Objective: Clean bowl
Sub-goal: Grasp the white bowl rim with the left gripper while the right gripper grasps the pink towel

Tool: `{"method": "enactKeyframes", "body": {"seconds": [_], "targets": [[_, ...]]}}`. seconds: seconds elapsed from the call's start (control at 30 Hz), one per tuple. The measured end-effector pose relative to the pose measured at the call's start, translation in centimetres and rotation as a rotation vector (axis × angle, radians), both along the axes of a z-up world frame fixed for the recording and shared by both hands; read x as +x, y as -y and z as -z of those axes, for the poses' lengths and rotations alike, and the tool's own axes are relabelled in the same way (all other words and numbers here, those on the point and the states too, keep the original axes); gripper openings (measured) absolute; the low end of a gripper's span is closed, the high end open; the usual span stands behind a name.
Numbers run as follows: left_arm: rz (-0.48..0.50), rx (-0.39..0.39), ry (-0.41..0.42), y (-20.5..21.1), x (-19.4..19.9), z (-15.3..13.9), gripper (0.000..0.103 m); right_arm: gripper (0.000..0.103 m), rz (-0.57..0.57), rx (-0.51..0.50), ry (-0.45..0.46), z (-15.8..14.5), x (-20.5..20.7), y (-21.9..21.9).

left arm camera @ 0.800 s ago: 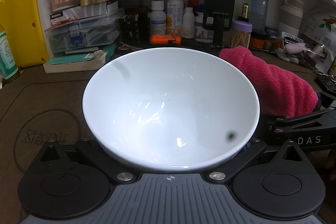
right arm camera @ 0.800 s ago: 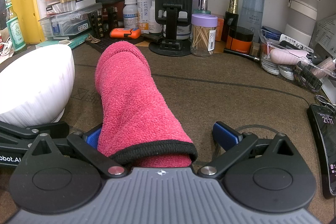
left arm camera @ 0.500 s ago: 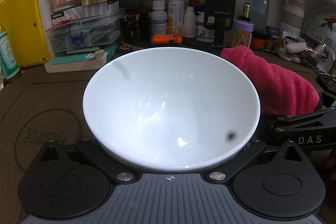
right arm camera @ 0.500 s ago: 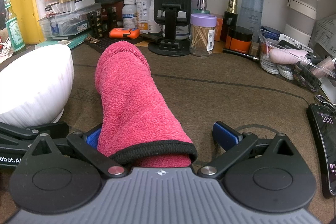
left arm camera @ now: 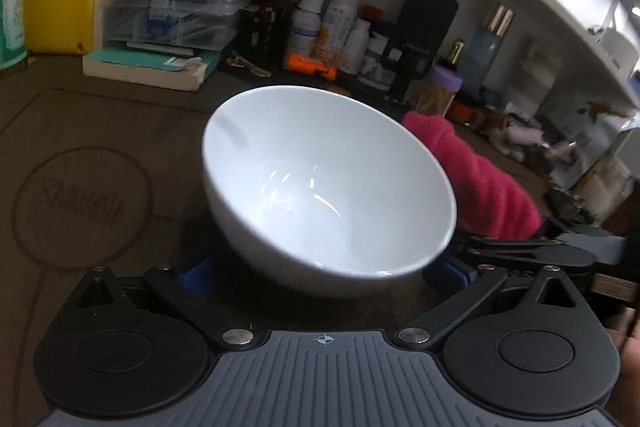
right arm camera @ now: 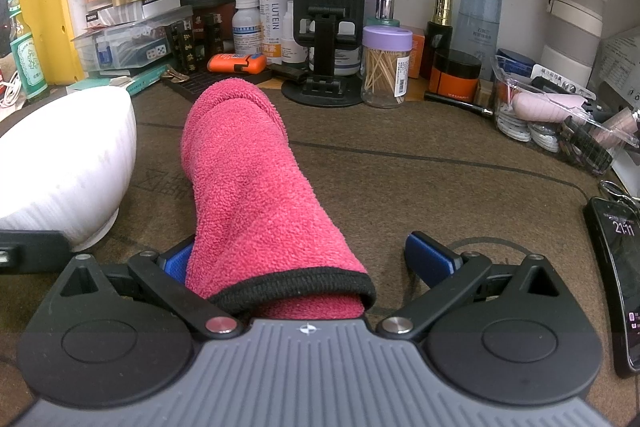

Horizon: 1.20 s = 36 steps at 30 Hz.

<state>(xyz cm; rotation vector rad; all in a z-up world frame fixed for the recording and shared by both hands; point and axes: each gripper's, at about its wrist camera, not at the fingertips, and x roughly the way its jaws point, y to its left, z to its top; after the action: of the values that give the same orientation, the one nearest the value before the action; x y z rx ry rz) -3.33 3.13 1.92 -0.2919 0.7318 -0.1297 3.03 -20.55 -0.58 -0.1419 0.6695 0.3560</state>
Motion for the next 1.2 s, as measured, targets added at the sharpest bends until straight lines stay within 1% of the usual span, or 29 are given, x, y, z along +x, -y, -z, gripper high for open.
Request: {"method": "enactKeyframes", "body": {"seconds": [0.1, 0.2, 0.27, 0.37, 0.47, 0.57, 0.7, 0.77, 0.83, 0.87, 0.9, 1.0, 1.1, 1.13, 1.2], "targets": [[0.007, -0.056, 0.007, -0.6, -0.8, -0.7, 0.103, 0.103, 0.000, 0.000, 0.001, 0.1, 0.0, 0.0], [-0.025, -0.048, 0.004, -1.1, -1.0, -1.3, 0.103, 0.103, 0.000, 0.002, 0.002, 0.1, -0.1, -0.2], [-0.024, -0.087, -0.024, -1.5, -0.3, -1.2, 0.103, 0.103, 0.000, 0.002, 0.003, 0.1, -0.1, -0.1], [-0.058, -0.194, -0.069, -2.3, 0.3, -0.8, 0.103, 0.103, 0.001, 0.003, 0.003, 0.1, 0.0, 0.0], [-0.091, -0.285, -0.102, -3.2, -0.1, -0.6, 0.103, 0.103, 0.000, 0.003, 0.003, 0.1, 0.0, -0.1], [-0.135, -0.332, -0.099, -4.2, -1.2, -0.9, 0.103, 0.103, 0.000, 0.003, 0.003, 0.1, 0.0, 0.0], [-0.217, -0.327, -0.072, -5.3, -0.8, -1.4, 0.103, 0.103, 0.000, 0.003, 0.003, 0.1, 0.0, 0.0], [-0.213, -0.343, -0.104, -5.3, 0.6, -0.9, 0.103, 0.103, 0.000, 0.003, 0.003, 0.1, 0.0, 0.0], [-0.206, -0.351, -0.156, -5.0, 2.5, 0.0, 0.103, 0.103, 0.000, 0.003, 0.003, 0.0, 0.1, 0.2], [-0.202, -0.351, -0.166, -4.8, 3.1, 0.3, 0.103, 0.103, 0.000, 0.003, 0.003, 0.0, 0.1, 0.2], [-0.197, -0.348, -0.157, -4.6, 3.4, 0.5, 0.103, 0.103, 0.000, 0.003, 0.003, 0.0, 0.0, 0.2], [-0.190, -0.305, -0.151, -3.6, 4.4, 0.5, 0.103, 0.103, 0.000, 0.003, 0.003, 0.0, 0.0, 0.0], [-0.185, -0.204, -0.128, -1.9, 4.5, 0.5, 0.101, 0.103, 0.000, -0.002, 0.004, 0.0, -0.1, -0.2], [-0.180, -0.183, -0.122, -1.6, 4.5, 0.5, 0.094, 0.103, 0.000, -0.001, 0.004, 0.1, -0.2, -0.3], [-0.165, -0.172, -0.119, -1.5, 4.3, 0.6, 0.079, 0.103, -0.001, -0.001, 0.004, 0.1, -0.3, -0.5]]}}
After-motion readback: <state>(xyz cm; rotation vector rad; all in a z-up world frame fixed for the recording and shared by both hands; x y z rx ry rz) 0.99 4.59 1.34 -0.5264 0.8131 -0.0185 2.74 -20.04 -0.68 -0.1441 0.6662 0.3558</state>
